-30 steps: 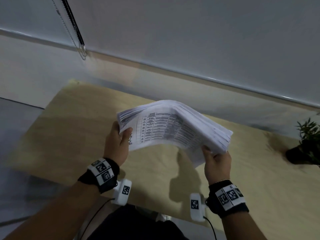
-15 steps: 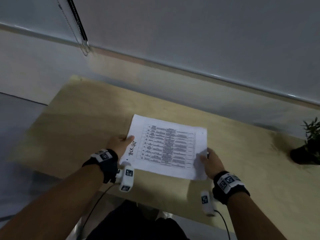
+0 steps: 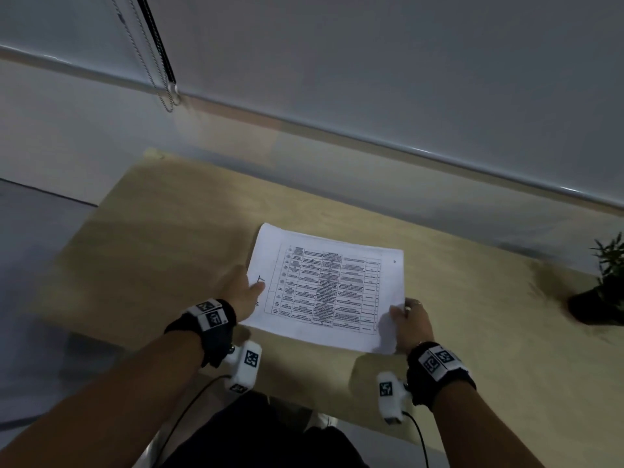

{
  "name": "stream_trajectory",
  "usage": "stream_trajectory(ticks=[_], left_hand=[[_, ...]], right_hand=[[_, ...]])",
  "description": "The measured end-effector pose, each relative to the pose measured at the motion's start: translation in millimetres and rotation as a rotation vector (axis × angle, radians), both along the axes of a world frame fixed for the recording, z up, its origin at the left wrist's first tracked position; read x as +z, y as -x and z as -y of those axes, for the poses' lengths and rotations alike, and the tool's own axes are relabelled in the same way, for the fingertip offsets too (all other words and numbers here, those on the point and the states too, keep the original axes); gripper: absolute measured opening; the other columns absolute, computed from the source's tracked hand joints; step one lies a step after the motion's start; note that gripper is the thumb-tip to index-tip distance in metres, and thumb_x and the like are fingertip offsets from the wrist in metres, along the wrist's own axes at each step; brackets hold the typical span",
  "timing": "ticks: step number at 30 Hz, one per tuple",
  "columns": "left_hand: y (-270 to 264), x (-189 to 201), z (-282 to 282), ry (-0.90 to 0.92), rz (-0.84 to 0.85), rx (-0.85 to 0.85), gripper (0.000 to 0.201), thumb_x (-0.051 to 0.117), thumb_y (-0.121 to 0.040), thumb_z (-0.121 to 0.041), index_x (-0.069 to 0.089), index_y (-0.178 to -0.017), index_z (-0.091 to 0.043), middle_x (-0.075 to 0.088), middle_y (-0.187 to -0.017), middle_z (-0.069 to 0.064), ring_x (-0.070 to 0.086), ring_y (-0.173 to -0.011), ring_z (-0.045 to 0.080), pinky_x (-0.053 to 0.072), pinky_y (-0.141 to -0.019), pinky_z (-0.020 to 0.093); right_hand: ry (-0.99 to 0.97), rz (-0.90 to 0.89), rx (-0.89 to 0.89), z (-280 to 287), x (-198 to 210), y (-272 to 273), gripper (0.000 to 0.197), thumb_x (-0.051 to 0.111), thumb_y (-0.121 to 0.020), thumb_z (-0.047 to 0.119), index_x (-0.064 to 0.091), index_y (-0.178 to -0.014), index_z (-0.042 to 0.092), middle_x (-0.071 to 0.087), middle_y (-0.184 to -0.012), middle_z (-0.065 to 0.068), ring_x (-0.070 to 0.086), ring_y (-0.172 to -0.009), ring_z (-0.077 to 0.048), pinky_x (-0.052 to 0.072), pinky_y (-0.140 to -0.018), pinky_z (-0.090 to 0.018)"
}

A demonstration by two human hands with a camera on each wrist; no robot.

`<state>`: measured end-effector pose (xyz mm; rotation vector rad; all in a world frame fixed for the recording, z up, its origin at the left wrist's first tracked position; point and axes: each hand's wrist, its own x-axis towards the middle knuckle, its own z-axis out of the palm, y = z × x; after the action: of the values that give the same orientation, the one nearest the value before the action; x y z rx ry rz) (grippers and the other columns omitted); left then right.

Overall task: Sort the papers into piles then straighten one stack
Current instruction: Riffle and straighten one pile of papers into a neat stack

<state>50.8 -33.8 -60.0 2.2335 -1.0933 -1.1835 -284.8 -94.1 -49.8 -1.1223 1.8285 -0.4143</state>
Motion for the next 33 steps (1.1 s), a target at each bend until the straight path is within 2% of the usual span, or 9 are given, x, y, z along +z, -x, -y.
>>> stream_trajectory(ticks=[3, 7, 9, 12, 15, 18, 23, 27, 33], left_hand=[[17, 37, 4, 0.178, -0.045, 0.071, 0.037, 0.048, -0.101, -0.027, 0.042, -0.135, -0.014, 0.055, -0.136, 0.009, 0.056, -0.117, 0.031, 0.047, -0.094, 0.04], [22, 82, 4, 0.572, -0.024, 0.179, 0.022, 0.052, -0.099, -0.024, 0.045, -0.118, -0.015, 0.064, -0.105, 0.004, 0.064, -0.089, 0.028, 0.053, -0.073, 0.04], [21, 87, 1, 0.665, -0.034, 0.174, 0.026, 0.053, -0.098, -0.024, 0.042, -0.121, -0.017, 0.061, -0.107, 0.001, 0.062, -0.09, 0.023, 0.05, -0.075, 0.034], [23, 69, -5, 0.583, -0.114, 0.138, 0.033, 0.05, -0.099, -0.026, 0.037, -0.128, -0.022, 0.059, -0.115, 0.001, 0.064, -0.099, 0.027, 0.048, -0.081, 0.032], [22, 41, -18, 0.461, -0.113, 0.061, 0.042, 0.052, -0.099, -0.021, 0.033, -0.137, -0.023, 0.055, -0.125, -0.003, 0.058, -0.114, 0.024, 0.042, -0.09, 0.03], [18, 36, -21, 0.468, -0.057, 0.042, 0.054, 0.058, -0.096, -0.018, 0.033, -0.144, -0.017, 0.058, -0.13, 0.001, 0.054, -0.117, 0.016, 0.04, -0.093, 0.028], [21, 54, -12, 0.51, 0.076, 0.09, 0.036, 0.056, -0.097, -0.017, 0.047, -0.128, -0.002, 0.067, -0.114, 0.02, 0.064, -0.101, 0.033, 0.045, -0.08, 0.033], [21, 61, -13, 0.504, 0.077, 0.087, 0.038, 0.063, -0.092, -0.019, 0.048, -0.126, -0.008, 0.068, -0.109, 0.011, 0.065, -0.089, 0.022, 0.046, -0.075, 0.026], [24, 92, -3, 0.738, -0.109, 0.209, 0.057, 0.081, -0.071, -0.034, 0.044, -0.114, -0.028, 0.059, -0.102, -0.019, 0.059, -0.088, -0.011, 0.046, -0.079, 0.012]], right_hand=[[0.144, 0.082, 0.004, 5, 22, -7, 0.015, 0.048, -0.098, 0.005, 0.044, -0.111, 0.01, 0.061, -0.116, -0.019, 0.056, -0.096, -0.03, 0.047, -0.083, -0.041], [0.461, 0.266, -0.059, 6, 59, -10, 0.012, 0.047, -0.099, 0.002, 0.044, -0.108, 0.009, 0.063, -0.095, -0.007, 0.063, -0.08, -0.015, 0.051, -0.065, -0.026], [0.563, 0.277, -0.043, 2, 62, -9, 0.014, 0.048, -0.098, 0.007, 0.047, -0.112, 0.009, 0.065, -0.099, -0.012, 0.065, -0.085, -0.019, 0.055, -0.071, -0.034], [0.556, 0.198, 0.014, -9, 55, -9, 0.035, 0.052, -0.093, 0.027, 0.053, -0.124, 0.011, 0.067, -0.111, -0.009, 0.065, -0.1, -0.018, 0.054, -0.082, -0.044], [0.499, 0.18, 0.053, -16, 48, -12, 0.033, 0.062, -0.091, 0.018, 0.057, -0.121, 0.006, 0.069, -0.106, 0.0, 0.065, -0.093, 0.002, 0.052, -0.075, -0.024], [0.547, 0.109, 0.091, -16, 53, -12, 0.032, 0.07, -0.087, 0.01, 0.062, -0.118, 0.004, 0.068, -0.109, -0.001, 0.06, -0.091, 0.006, 0.041, -0.074, 0.0], [0.626, 0.175, 0.053, -11, 71, -18, 0.025, 0.066, -0.09, 0.006, 0.066, -0.115, 0.005, 0.064, -0.106, 0.0, 0.054, -0.095, 0.006, 0.042, -0.075, -0.004], [0.654, 0.187, 0.022, -13, 81, -19, 0.024, 0.073, -0.083, 0.004, 0.065, -0.105, 0.012, 0.066, -0.093, 0.005, 0.061, -0.083, 0.007, 0.041, -0.068, 0.003], [0.795, 0.274, -0.029, -11, 97, -18, 0.034, 0.078, -0.077, 0.003, 0.061, -0.094, 0.026, 0.068, -0.089, 0.025, 0.062, -0.082, 0.005, 0.05, -0.074, -0.012]])
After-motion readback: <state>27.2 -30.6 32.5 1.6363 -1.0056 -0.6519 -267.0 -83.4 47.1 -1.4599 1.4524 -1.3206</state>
